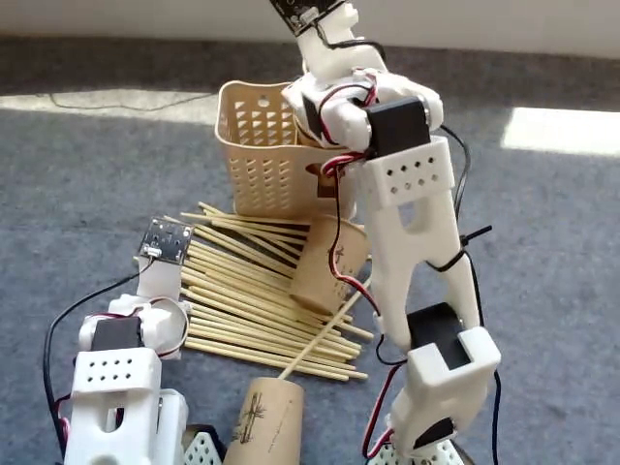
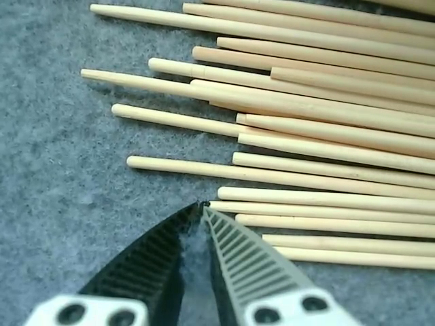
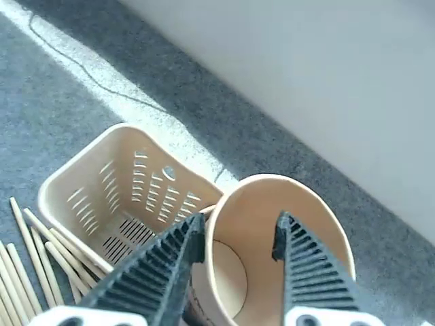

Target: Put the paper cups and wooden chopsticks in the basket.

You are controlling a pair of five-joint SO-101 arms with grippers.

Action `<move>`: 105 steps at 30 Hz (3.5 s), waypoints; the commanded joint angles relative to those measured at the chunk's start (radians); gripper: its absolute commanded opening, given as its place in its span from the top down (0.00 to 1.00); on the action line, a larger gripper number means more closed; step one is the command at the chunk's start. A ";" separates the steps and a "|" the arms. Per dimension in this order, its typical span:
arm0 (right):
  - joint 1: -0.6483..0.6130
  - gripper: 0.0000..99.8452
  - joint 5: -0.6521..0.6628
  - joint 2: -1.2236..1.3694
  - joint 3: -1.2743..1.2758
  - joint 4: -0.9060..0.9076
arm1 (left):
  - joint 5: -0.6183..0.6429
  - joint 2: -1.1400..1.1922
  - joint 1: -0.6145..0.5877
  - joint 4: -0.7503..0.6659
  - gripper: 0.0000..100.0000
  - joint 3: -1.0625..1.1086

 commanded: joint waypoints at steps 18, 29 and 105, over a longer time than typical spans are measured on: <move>-0.025 0.83 0.005 -0.248 -0.053 0.395 | -0.008 -0.015 -0.007 -0.015 1.00 -0.005; -0.015 0.83 0.003 -0.440 0.297 0.395 | -0.008 -0.015 -0.007 -0.015 1.00 -0.005; 0.160 0.83 -0.339 -1.020 1.503 -0.202 | -0.008 -0.015 -0.007 -0.043 1.00 0.007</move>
